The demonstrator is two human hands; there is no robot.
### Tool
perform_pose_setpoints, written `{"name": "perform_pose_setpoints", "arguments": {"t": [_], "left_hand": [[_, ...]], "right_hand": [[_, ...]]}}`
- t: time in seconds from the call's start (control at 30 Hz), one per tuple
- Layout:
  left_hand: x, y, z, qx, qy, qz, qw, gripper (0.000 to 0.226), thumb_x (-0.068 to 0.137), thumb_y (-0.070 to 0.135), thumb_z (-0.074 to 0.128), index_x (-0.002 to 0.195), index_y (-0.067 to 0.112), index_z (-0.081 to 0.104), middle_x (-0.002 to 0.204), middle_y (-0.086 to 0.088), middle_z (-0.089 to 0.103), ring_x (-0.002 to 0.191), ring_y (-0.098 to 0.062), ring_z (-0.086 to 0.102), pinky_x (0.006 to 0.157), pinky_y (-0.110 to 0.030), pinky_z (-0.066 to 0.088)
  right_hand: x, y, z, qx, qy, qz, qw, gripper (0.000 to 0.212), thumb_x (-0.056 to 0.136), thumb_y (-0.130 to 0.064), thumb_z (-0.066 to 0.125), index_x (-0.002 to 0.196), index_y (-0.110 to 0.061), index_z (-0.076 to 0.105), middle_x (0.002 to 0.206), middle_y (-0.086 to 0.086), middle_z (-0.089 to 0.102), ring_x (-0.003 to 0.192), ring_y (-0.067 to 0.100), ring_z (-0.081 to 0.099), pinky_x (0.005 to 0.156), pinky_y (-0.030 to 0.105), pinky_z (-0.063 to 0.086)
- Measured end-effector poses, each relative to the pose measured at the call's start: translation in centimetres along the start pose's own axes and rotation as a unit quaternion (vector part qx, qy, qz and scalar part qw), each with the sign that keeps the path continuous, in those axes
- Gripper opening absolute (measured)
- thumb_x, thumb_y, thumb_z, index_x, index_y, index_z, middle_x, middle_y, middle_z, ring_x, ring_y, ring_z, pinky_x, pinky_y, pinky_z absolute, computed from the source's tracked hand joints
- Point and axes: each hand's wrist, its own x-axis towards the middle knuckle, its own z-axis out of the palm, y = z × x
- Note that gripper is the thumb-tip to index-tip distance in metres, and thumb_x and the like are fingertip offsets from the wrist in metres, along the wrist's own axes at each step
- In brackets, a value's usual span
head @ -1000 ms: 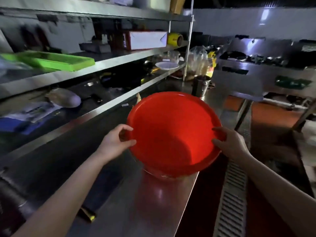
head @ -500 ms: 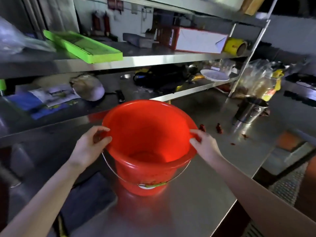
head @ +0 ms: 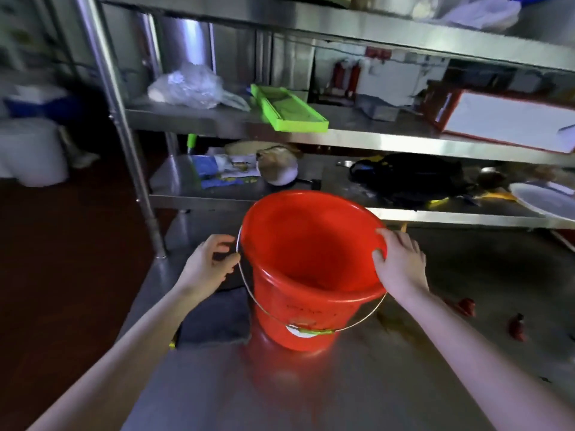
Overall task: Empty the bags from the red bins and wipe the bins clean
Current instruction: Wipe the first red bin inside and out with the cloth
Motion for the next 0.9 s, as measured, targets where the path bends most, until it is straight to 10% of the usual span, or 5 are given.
{"name": "perform_pose_setpoints", "arguments": {"t": [0.43,0.9], "left_hand": [[-13.0,-10.2,-4.4,0.005,0.111,-0.230,0.967,0.031,0.084,0.000,0.060,0.113,0.013,0.061,0.088,-0.010,0.070,0.072,-0.026,0.062,0.066,-0.036,0.047],[-2.8,-23.9,-2.0,0.085,0.072,-0.299,0.948,0.056,0.086,0.028,0.070,0.135,0.010,0.050,0.121,-0.013,0.062,0.109,-0.029,0.060,0.091,-0.032,0.045]], "right_hand": [[-7.5,-19.3,7.1,0.178,-0.100,-0.426,0.881,0.024,0.086,-0.008,0.059,0.108,-0.008,0.069,0.110,0.008,0.065,0.105,0.028,0.057,0.097,0.038,0.043],[-11.0,-20.8,33.2,-0.031,-0.316,-0.241,0.917,0.050,0.098,-0.037,0.046,0.146,-0.026,0.038,0.157,-0.001,0.030,0.137,0.025,0.034,0.111,0.036,0.027]]}}
